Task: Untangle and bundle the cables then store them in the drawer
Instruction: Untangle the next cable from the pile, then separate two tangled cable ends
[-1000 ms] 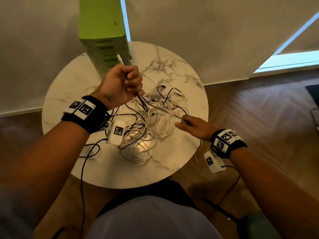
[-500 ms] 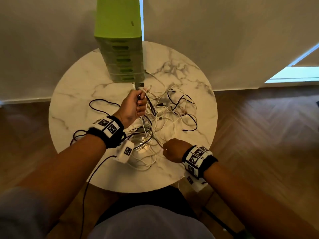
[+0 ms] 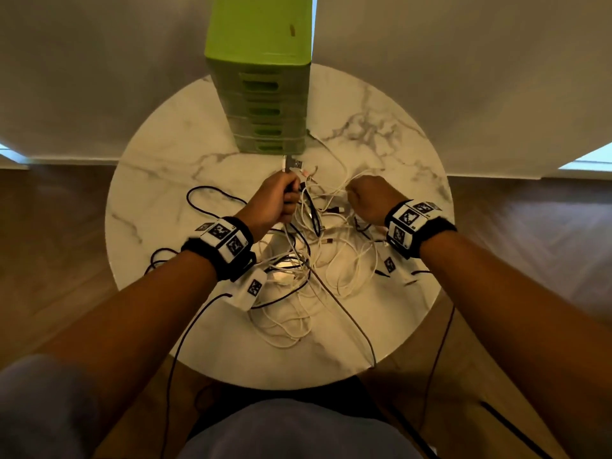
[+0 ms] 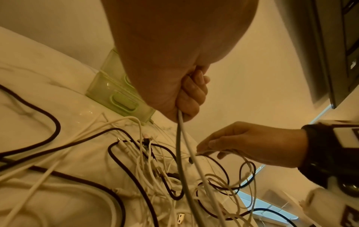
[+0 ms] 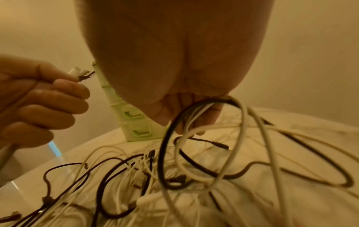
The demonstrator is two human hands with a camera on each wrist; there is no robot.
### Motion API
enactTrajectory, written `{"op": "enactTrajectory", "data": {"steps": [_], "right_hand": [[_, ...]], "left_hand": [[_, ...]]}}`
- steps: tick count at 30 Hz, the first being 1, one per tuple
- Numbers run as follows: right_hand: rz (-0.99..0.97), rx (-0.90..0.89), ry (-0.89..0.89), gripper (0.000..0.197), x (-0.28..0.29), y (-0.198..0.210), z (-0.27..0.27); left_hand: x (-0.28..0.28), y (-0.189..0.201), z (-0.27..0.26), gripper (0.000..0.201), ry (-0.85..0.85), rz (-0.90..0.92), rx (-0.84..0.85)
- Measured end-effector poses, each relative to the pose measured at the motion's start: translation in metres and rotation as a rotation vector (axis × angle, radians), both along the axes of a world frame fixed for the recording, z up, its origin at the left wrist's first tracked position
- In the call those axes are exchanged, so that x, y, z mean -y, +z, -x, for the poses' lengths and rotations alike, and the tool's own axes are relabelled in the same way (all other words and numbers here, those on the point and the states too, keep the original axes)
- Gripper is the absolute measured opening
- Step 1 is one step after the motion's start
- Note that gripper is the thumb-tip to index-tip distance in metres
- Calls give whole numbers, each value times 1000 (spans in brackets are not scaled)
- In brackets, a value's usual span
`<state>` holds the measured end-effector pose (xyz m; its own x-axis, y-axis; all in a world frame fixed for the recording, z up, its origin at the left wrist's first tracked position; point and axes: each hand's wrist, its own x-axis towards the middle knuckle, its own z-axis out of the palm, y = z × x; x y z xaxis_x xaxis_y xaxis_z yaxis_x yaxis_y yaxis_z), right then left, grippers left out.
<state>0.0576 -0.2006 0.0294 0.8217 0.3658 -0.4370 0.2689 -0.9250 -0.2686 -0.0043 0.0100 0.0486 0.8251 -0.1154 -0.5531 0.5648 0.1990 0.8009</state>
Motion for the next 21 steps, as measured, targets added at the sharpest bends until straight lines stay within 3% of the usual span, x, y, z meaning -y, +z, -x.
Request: {"op": "enactTrajectory", "data": {"steps": [5,10,13,21], "right_hand": [[-91,-83,-140,32,6,-12,15],[-219,-197,-502,33,19,-39,1],[-178,-230,-615,41,18,-47,-7],[-106,-298,-650,33,20,-53,-3]], "left_hand": [[3,-7,-8,33,-53,-54,28],[7,-16,-12,32,-81,-76,24],[9,-18,-13,32,-103,-109,30],[16,-17,-6,31,-156,-134,66]]}}
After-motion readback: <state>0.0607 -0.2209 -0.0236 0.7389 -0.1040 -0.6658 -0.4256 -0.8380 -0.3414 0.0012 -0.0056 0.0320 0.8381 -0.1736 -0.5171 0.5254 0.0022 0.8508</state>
